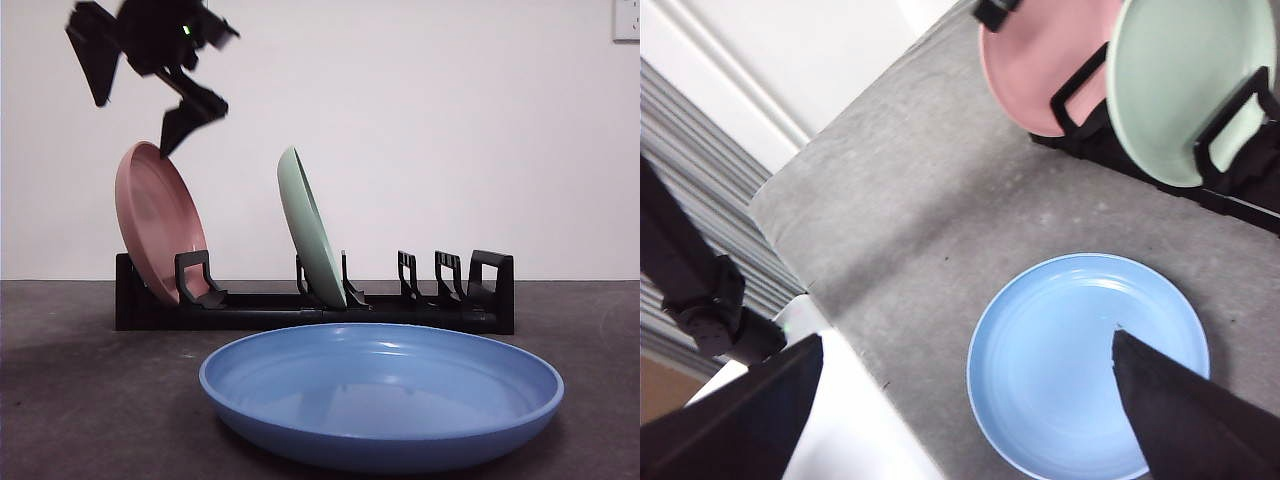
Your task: Place the plate
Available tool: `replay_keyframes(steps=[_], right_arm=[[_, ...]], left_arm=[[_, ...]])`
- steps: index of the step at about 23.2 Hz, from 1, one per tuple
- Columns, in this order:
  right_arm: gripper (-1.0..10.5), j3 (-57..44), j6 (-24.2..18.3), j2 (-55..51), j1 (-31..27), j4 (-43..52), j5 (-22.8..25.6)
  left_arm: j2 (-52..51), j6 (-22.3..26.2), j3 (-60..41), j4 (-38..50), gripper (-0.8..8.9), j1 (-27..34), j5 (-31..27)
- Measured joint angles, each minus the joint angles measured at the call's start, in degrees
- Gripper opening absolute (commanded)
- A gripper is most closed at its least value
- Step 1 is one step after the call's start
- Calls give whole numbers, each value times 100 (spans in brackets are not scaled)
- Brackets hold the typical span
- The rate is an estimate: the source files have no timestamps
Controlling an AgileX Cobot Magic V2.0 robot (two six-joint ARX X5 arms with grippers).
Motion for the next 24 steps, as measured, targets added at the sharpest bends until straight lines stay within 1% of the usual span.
replay_keyframes(steps=[2,6,10,12,15,18,20,24], right_arm=[[465,0,0,0,76,20,0],[465,0,0,0,181,20,-2],[465,0,0,0,251,20,0],[465,0,0,0,282,20,0],[465,0,0,0,332,31,0],[465,0,0,0,378,48,0],[465,0,0,0,400,50,0],[465,0,0,0,452,55,0]], left_arm=[[133,50,0,31,495,-11,-105],[249,74,0,31,476,-11,-114],[249,70,0,35,377,-11,-116],[249,68,0,35,358,-11,-118],[249,70,0,24,253,-13,-118],[249,68,0,28,209,-31,-120],[249,68,0,35,199,-59,-120],[249,74,0,50,94,-109,-118]])
